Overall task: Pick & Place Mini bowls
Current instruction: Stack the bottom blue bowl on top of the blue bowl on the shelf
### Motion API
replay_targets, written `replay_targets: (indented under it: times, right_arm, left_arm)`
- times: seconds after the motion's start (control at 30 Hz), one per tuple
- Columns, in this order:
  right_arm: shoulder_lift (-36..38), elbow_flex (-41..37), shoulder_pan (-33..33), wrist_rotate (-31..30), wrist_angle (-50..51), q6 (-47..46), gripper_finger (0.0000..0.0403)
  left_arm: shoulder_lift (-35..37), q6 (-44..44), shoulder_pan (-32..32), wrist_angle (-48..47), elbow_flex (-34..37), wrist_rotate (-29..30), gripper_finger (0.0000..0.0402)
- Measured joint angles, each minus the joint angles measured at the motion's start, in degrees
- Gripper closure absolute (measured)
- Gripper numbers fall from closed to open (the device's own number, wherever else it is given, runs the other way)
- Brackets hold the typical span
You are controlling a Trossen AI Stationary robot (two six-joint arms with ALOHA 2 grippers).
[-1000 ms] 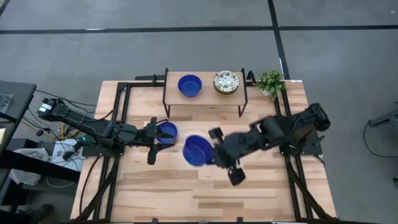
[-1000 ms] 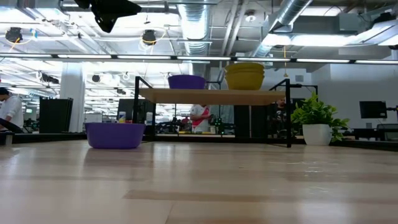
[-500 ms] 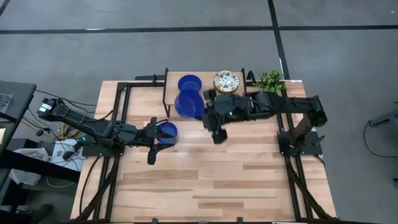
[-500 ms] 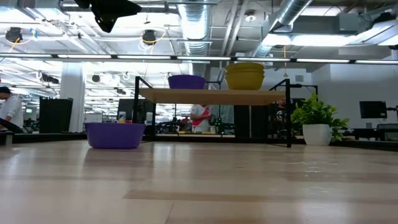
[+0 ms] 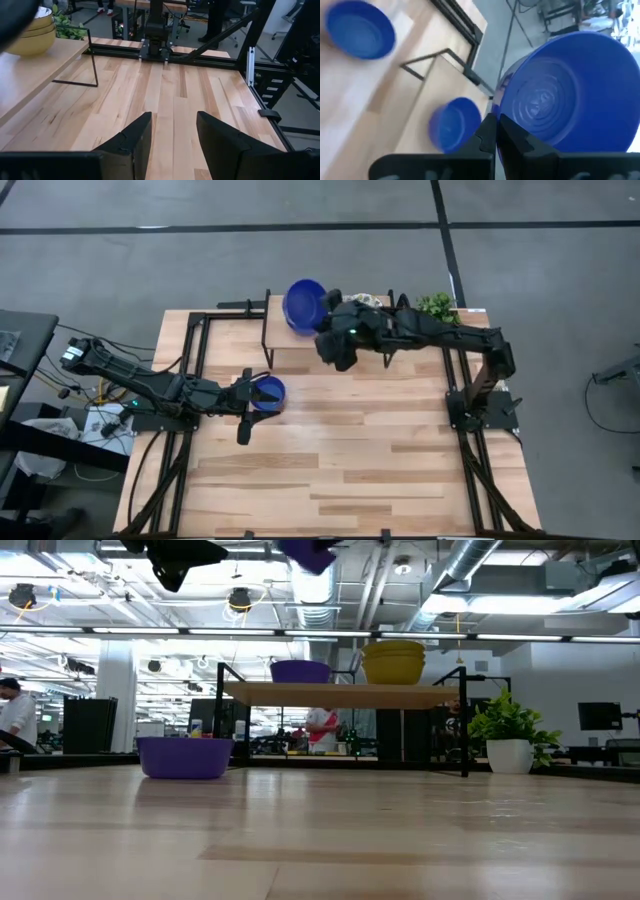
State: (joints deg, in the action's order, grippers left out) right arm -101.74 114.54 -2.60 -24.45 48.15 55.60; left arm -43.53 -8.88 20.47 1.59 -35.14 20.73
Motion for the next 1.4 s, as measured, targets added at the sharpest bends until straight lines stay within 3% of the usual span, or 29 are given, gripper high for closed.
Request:
replay_targets:
  times: [0.4, 0.93, 1.4]
  right_arm:
    - [-9.3, 0.0, -7.5, 0.1, 1.0, 7.6, 0.0403]
    - [-8.6, 0.0, -12.6, 11.9, 5.8, 10.9, 0.0403]
    - [-9.2, 0.0, -14.8, 16.6, 8.4, 12.2, 0.0403]
  left_arm:
    - [0.0, 0.0, -0.3, 1.0, 0.0, 2.4, 0.0247]
    - [0.0, 0.0, -0.3, 1.5, 0.0, 2.4, 0.0247]
    - [0.0, 0.0, -0.3, 1.5, 0.0, 2.4, 0.0247]
